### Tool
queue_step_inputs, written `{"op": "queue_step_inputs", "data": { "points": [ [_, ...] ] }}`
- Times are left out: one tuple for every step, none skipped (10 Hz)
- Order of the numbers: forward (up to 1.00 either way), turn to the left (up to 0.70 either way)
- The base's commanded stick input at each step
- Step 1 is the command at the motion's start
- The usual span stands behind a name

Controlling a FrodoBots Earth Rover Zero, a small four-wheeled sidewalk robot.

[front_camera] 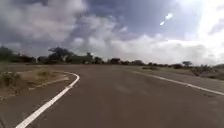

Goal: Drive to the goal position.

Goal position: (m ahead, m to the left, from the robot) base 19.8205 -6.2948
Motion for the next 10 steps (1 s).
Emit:
{"op": "queue_step_inputs", "data": {
  "points": [
    [1.0, 0.0],
    [1.0, 0.0],
    [1.0, 0.0],
    [1.0, 0.0],
    [1.0, 0.0],
    [1.0, 0.0],
    [1.0, 0.0],
    [1.0, 0.0],
    [1.0, 0.0],
    [1.0, 0.0]
  ]
}}
